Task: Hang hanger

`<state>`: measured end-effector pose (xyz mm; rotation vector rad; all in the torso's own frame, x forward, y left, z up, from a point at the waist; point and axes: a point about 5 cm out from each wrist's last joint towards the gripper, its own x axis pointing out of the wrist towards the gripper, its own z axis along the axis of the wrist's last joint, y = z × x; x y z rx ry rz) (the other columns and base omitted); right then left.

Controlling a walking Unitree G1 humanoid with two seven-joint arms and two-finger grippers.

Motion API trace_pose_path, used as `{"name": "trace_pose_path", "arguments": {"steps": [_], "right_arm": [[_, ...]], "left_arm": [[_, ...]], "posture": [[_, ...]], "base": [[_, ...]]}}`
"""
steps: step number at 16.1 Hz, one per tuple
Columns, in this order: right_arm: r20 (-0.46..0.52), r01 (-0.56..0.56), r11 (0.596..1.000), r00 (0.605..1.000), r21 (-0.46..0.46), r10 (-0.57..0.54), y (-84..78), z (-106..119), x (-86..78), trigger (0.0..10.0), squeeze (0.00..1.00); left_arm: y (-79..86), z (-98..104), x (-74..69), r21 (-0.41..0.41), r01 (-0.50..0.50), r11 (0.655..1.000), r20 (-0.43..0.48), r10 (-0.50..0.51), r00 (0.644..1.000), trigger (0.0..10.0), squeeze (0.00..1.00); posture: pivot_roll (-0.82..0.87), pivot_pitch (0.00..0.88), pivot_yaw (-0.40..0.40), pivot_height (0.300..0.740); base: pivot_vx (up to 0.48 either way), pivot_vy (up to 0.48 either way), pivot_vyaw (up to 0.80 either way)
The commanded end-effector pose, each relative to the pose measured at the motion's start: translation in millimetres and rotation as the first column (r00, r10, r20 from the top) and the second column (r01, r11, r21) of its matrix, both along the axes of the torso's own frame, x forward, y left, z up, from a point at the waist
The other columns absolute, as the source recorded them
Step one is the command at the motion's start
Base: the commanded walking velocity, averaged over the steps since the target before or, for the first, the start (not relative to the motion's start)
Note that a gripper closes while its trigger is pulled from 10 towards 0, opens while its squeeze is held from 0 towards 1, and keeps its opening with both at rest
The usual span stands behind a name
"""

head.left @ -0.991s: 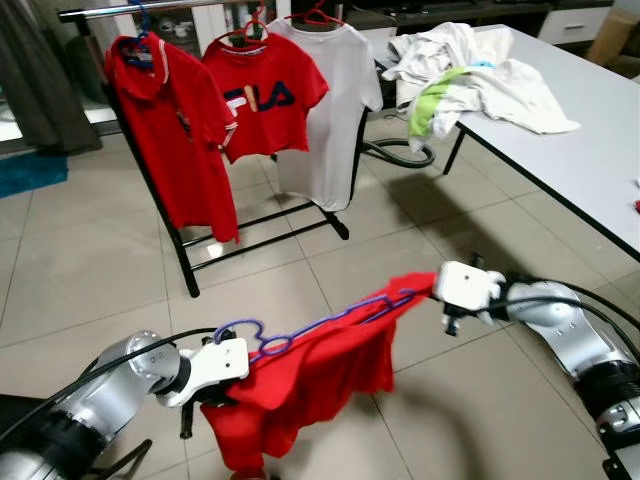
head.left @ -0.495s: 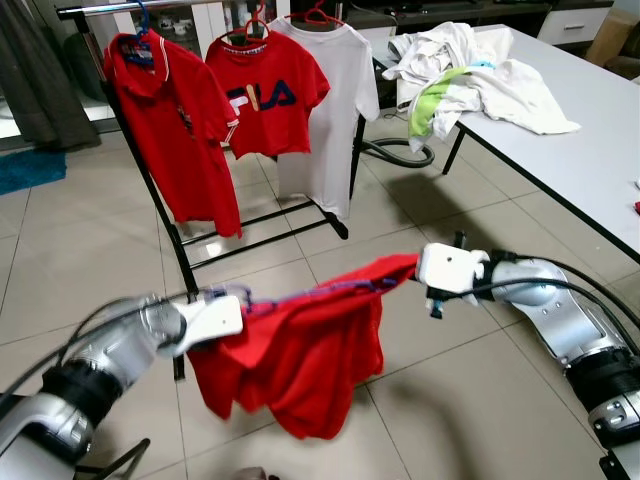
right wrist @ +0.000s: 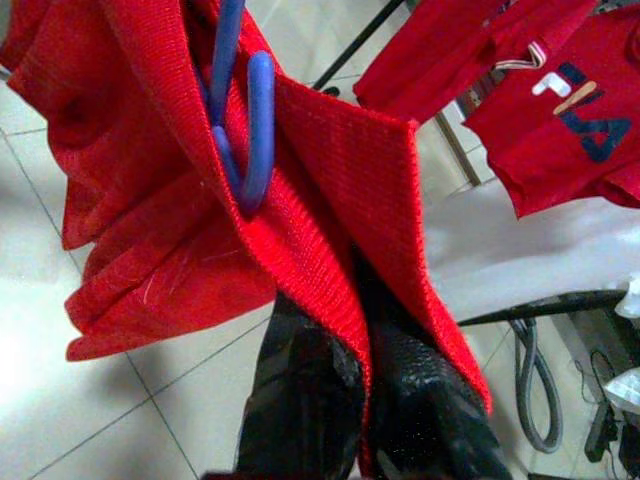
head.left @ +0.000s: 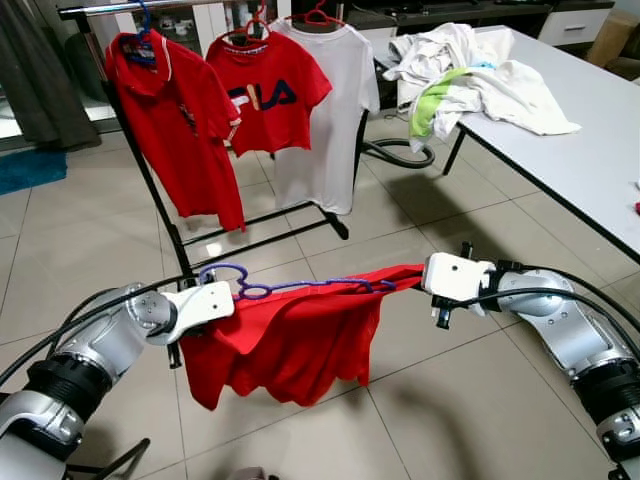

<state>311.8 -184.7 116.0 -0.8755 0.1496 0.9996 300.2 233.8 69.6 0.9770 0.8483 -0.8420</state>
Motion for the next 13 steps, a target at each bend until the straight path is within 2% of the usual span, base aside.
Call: {"name": "trace_pose_path", "arguments": {"steps": [1, 5, 7, 10, 13], "right_arm": [[0.033, 0.103, 0.995, 0.994, 0.000, -0.103, -27.0, 14.7, 6.4, 0.0, 0.00], [0.031, 0.077, 0.997, 0.997, 0.000, -0.077, -28.7, 19.5, 5.2, 0.0, 0.00], [0.006, 0.048, 0.999, 0.999, -0.001, -0.048, -32.9, 18.2, 0.1, 0.0, 0.00], [-0.012, 0.053, 0.997, 0.998, -0.059, -0.054, -41.8, 4.7, -5.2, 0.0, 0.00], [-0.022, 0.058, 0.998, 0.998, -0.037, -0.059, -37.7, -6.5, -9.7, 0.0, 0.00]], "left_arm": [[48.9, -5.6, -14.1, 0.154, -0.133, 0.979, -0.055, 0.143, 0.988, 0.0, 0.00], [53.9, -4.9, -17.8, 0.159, -0.137, 0.978, -0.073, 0.150, 0.986, 0.0, 0.00], [54.8, -3.0, -19.8, 0.124, -0.135, 0.983, -0.087, 0.147, 0.985, 0.0, 0.00], [50.8, 0.0, -18.7, 0.034, -0.148, 0.988, -0.068, 0.150, 0.986, 0.0, 0.00], [48.7, 2.3, -17.2, 0.026, -0.137, 0.990, -0.050, 0.138, 0.989, 0.0, 0.00]], "posture": [[0.03, 0.000, -0.008, 0.740], [0.03, 0.000, -0.006, 0.740], [0.03, 0.000, -0.006, 0.740], [0.03, 0.000, -0.010, 0.740], [0.03, 0.000, -0.010, 0.740]], "base": [[0.000, 0.000, 0.00], [0.000, 0.000, 0.00], [0.000, 0.000, 0.00], [0.000, 0.000, 0.00], [0.000, 0.000, 0.00]]}}
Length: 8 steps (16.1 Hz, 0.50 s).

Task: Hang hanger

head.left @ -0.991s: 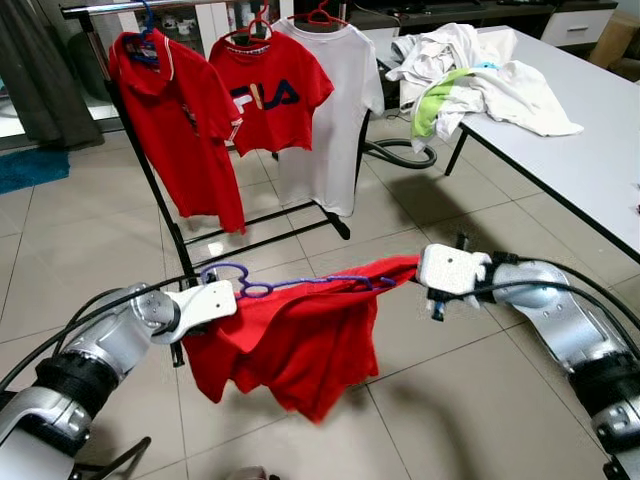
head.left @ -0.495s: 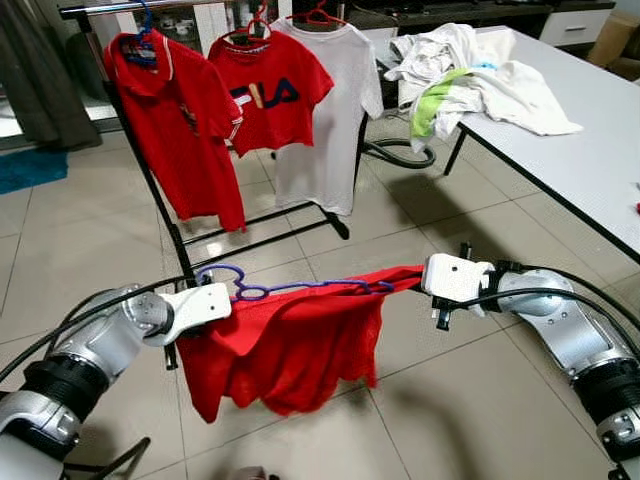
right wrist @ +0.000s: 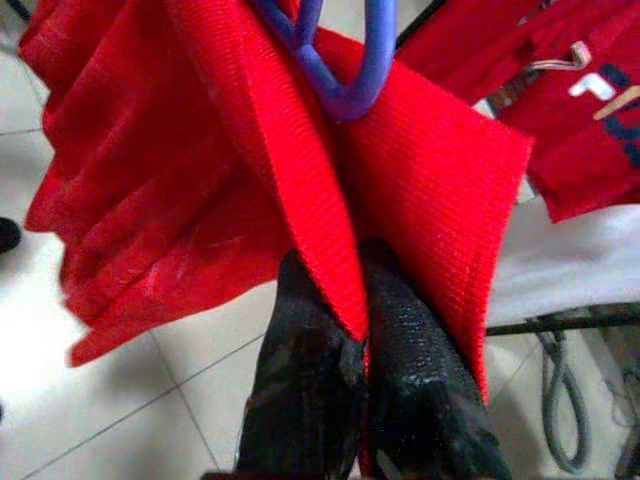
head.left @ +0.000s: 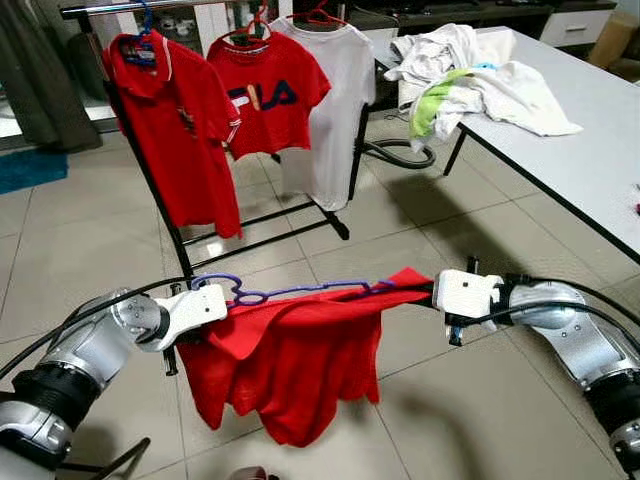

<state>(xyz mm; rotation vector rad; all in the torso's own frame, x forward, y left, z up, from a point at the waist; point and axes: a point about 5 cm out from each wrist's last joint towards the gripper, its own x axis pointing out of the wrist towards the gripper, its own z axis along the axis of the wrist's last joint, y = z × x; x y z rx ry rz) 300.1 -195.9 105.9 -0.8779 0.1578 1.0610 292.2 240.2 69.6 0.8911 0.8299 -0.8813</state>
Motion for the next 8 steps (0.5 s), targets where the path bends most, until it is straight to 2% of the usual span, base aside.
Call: {"name": "trace_pose_path", "arguments": {"steps": [1, 3, 5, 6, 8], "right_arm": [[0.012, 0.106, 0.994, 0.994, -0.026, -0.105, -24.1, 0.1, 0.7, 0.0, 0.00], [0.019, 0.098, 0.995, 0.995, -0.011, -0.098, -20.4, -1.0, 0.8, 0.0, 0.00], [0.037, 0.093, 0.996, 0.995, 0.005, -0.093, -18.2, 5.6, 3.5, 0.0, 0.00], [0.045, 0.070, 0.998, 0.997, 0.008, -0.070, -15.4, 12.7, 4.2, 0.0, 0.00], [0.060, 0.020, 0.999, 0.998, 0.037, -0.022, -6.2, 28.0, 4.1, 0.0, 0.00]], "left_arm": [[41.8, 3.2, -8.7, 0.119, -0.115, 0.986, -0.024, 0.119, 0.993, 0.0, 0.00], [41.1, 3.0, -9.0, 0.121, -0.103, 0.987, -0.032, 0.107, 0.994, 0.0, 0.00], [41.0, -2.6, -12.8, 0.163, -0.068, 0.984, -0.068, 0.080, 0.995, 0.0, 0.00], [42.0, -8.5, -15.2, 0.212, -0.056, 0.976, -0.091, 0.077, 0.993, 0.0, 0.00], [42.4, -18.6, -14.6, 0.245, -0.098, 0.965, -0.114, 0.129, 0.985, 0.0, 0.00]], "posture": [[0.03, 0.000, -0.010, 0.740], [0.03, 0.000, -0.008, 0.740], [0.03, 0.000, -0.004, 0.740], [0.03, 0.000, -0.004, 0.740], [0.03, 0.000, -0.012, 0.740]], "base": [[0.000, 0.000, 0.00], [0.000, 0.000, 0.00], [0.000, 0.000, 0.00], [0.000, 0.000, 0.00], [0.000, 0.000, 0.00]]}}
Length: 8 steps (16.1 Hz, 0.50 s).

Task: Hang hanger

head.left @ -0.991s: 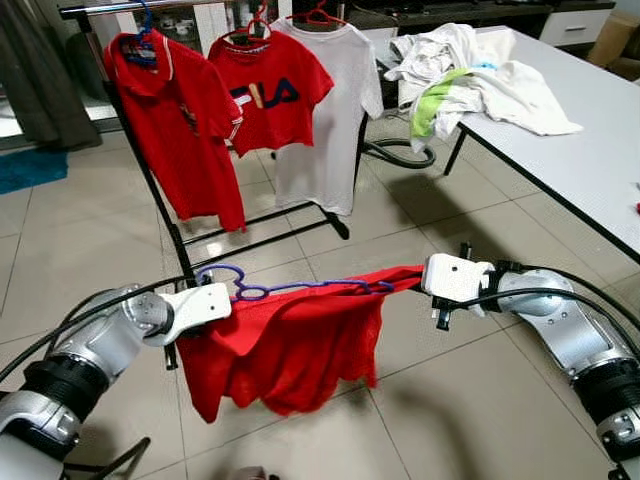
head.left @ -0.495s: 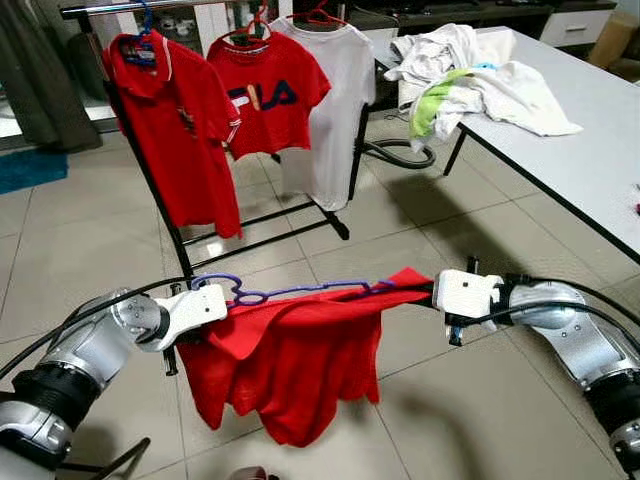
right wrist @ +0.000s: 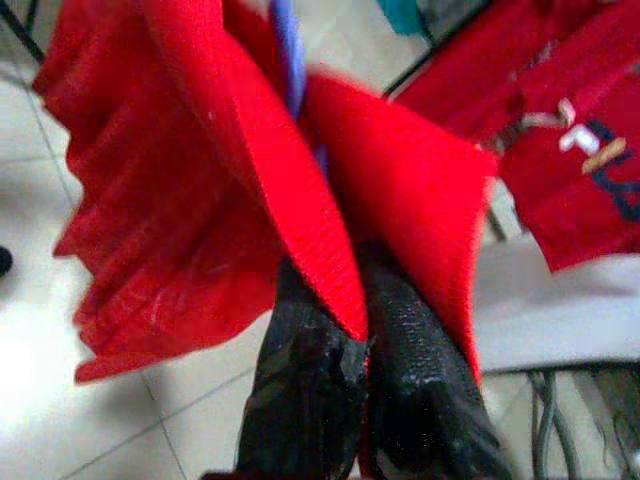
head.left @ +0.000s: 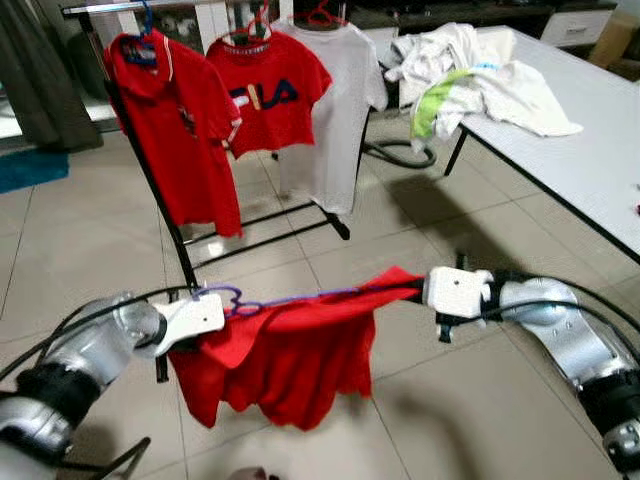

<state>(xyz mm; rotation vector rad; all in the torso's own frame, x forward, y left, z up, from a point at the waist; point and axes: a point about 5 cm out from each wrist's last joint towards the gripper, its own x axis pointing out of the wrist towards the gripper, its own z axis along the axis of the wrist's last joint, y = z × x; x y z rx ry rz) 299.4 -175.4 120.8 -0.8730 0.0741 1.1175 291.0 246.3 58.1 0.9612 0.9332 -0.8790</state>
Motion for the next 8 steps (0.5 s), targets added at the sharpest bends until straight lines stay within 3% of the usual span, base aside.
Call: {"name": "trace_pose_path", "arguments": {"steps": [1, 3, 5, 8], "right_arm": [[0.034, 0.074, 0.997, 0.997, -0.004, -0.074, -23.5, 19.5, 3.9, 0.0, 0.00], [0.026, 0.007, 1.000, 1.000, -0.025, -0.007, -16.2, 30.6, -2.3, 0.0, 0.00], [-0.018, -0.075, 0.997, 0.997, 0.011, 0.075, -1.4, 40.8, -11.6, 0.0, 0.00], [-0.006, -0.097, 0.994, 0.995, 0.056, 0.098, 17.4, 46.0, -8.3, 0.0, 0.00]], "left_arm": [[37.5, -10.2, -13.3, 0.151, -0.134, 0.979, -0.072, 0.146, 0.987, 0.0, 0.00], [36.9, -13.4, -10.6, 0.151, -0.164, 0.975, -0.094, 0.179, 0.979, 0.0, 0.00], [26.3, -12.5, -3.0, 0.151, -0.124, 0.981, -0.104, 0.140, 0.985, 0.0, 0.00], [-12.3, -2.4, 19.8, 0.059, 0.035, 0.998, -0.018, -0.034, 0.999, 0.0, 0.00]], "posture": [[0.03, 0.000, -0.013, 0.740], [0.03, 0.000, -0.012, 0.740], [0.03, 0.000, -0.012, 0.740], [0.02, 0.000, -0.004, 0.740]], "base": [[0.000, 0.000, 0.00], [0.000, 0.000, 0.00], [0.000, 0.000, 0.00], [0.000, 0.000, 0.00]]}}
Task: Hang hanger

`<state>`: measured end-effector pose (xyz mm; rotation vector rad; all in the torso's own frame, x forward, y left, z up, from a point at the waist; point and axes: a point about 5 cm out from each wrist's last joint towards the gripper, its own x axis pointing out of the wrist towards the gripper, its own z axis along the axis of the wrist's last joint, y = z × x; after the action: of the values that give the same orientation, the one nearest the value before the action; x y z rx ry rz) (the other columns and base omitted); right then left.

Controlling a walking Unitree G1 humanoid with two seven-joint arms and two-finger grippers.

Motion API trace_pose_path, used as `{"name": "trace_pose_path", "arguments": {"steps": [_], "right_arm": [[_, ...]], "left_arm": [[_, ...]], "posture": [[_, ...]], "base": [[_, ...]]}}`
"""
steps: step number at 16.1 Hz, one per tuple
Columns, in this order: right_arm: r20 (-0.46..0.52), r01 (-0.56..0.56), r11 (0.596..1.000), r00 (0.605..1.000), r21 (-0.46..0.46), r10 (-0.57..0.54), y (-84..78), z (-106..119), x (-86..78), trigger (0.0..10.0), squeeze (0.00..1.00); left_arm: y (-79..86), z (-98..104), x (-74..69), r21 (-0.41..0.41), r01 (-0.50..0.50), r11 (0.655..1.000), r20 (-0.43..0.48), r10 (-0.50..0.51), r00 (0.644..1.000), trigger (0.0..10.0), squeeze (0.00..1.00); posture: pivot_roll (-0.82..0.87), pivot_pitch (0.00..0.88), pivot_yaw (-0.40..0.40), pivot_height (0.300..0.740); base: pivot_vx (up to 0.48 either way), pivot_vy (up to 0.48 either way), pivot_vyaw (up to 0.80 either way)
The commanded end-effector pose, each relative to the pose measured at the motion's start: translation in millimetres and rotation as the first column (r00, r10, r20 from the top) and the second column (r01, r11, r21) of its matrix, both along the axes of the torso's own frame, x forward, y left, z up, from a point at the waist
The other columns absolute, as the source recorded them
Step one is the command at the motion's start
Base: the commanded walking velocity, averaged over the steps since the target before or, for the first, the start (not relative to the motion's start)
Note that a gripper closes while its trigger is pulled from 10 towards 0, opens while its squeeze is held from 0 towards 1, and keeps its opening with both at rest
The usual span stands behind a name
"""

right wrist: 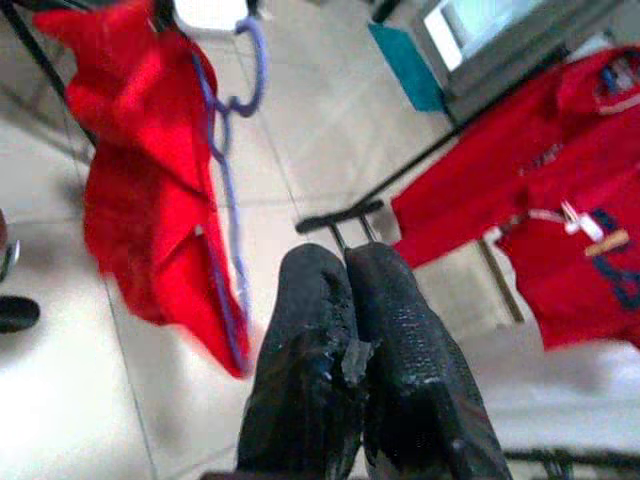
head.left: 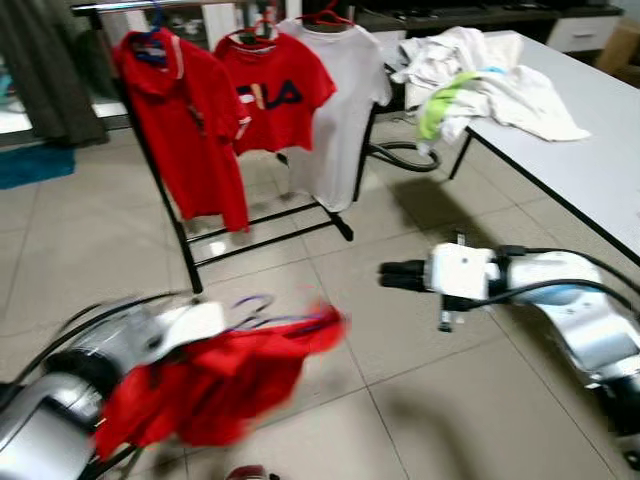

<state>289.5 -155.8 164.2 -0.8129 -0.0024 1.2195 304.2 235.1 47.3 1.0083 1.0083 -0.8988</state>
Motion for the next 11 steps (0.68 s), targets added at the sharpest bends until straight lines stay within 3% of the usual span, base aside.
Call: {"name": "trace_pose_path", "arguments": {"steps": [1, 4, 5, 6, 7, 8, 9, 10, 11], "right_arm": [[-0.002, 0.014, 1.000, 1.000, -0.021, -0.014, -2.6, 2.2, 0.6, 0.0, 0.00], [-0.014, 0.119, 0.993, 0.993, 0.016, -0.119, -9.7, -4.1, -0.5, 0.0, 0.00], [-0.015, 0.188, 0.981, 0.982, 0.045, -0.187, -13.2, -8.0, 0.9, 3.6, 0.00], [-0.092, 0.378, 0.909, 0.926, 0.174, -0.367, -22.0, -15.7, 7.9, 10.0, 0.00], [-0.143, 0.460, 0.862, 0.887, 0.212, -0.438, -27.9, -20.3, 10.2, 10.0, 0.00], [-0.187, 0.545, 0.804, 0.838, 0.238, -0.513, -35.6, -24.4, 11.9, 10.0, 1.00], [-0.247, 0.583, 0.770, 0.811, 0.259, -0.531, -38.8, -29.3, 9.3, 10.0, 1.00], [-0.324, 0.616, 0.742, 0.782, 0.266, -0.533, -40.7, -39.2, 2.1, 10.0, 1.00], [-0.359, 0.626, 0.736, 0.769, 0.257, -0.528, -39.5, -46.6, -3.4, 10.0, 1.00]], "left_arm": [[-3.5, 9.9, 8.7, -0.019, 0.032, 0.999, 0.049, -0.031, 0.998, 0.0, 0.00], [1.7, 20.0, 13.8, -0.047, 0.015, 0.999, 0.107, -0.010, 0.994, 0.0, 0.00], [4.9, 22.4, 13.8, -0.064, 0.006, 0.998, 0.127, 0.002, 0.992, 0.0, 0.00], [12.7, 25.7, 11.0, -0.078, -0.006, 0.997, 0.137, 0.017, 0.990, 0.0, 0.00], [15.4, 28.1, 10.3, -0.094, -0.011, 0.995, 0.145, 0.025, 0.989, 0.0, 0.00], [15.9, 31.5, 10.4, -0.135, -0.008, 0.991, 0.161, 0.030, 0.987, 0.0, 0.00], [13.3, 35.9, 10.6, -0.202, 0.006, 0.979, 0.172, 0.029, 0.985, 0.0, 0.00], [3.3, 44.5, 9.7, -0.359, 0.075, 0.930, 0.195, -0.004, 0.981, 0.0, 0.00], [-0.8, 49.6, 9.7, -0.435, 0.094, 0.896, 0.214, 0.001, 0.977, 0.0, 0.00]], "posture": [[0.02, 0.000, -0.005, 0.740], [0.03, 0.000, -0.005, 0.740], [0.03, 0.000, -0.005, 0.740], [0.03, 0.000, -0.008, 0.740], [0.03, 0.000, -0.010, 0.740], [0.03, 0.000, -0.012, 0.740], [0.03, 0.000, -0.012, 0.740], [0.03, 0.000, -0.012, 0.740], [0.03, 0.000, -0.012, 0.740]], "base": [[0.000, 0.000, 0.00], [0.000, 0.000, 0.00], [0.000, 0.000, 0.00], [0.000, 0.000, 0.00], [0.000, 0.000, 0.00], [0.000, 0.000, 0.00], [0.000, 0.000, 0.00], [0.000, 0.000, 0.00], [0.000, 0.000, 0.00]]}}
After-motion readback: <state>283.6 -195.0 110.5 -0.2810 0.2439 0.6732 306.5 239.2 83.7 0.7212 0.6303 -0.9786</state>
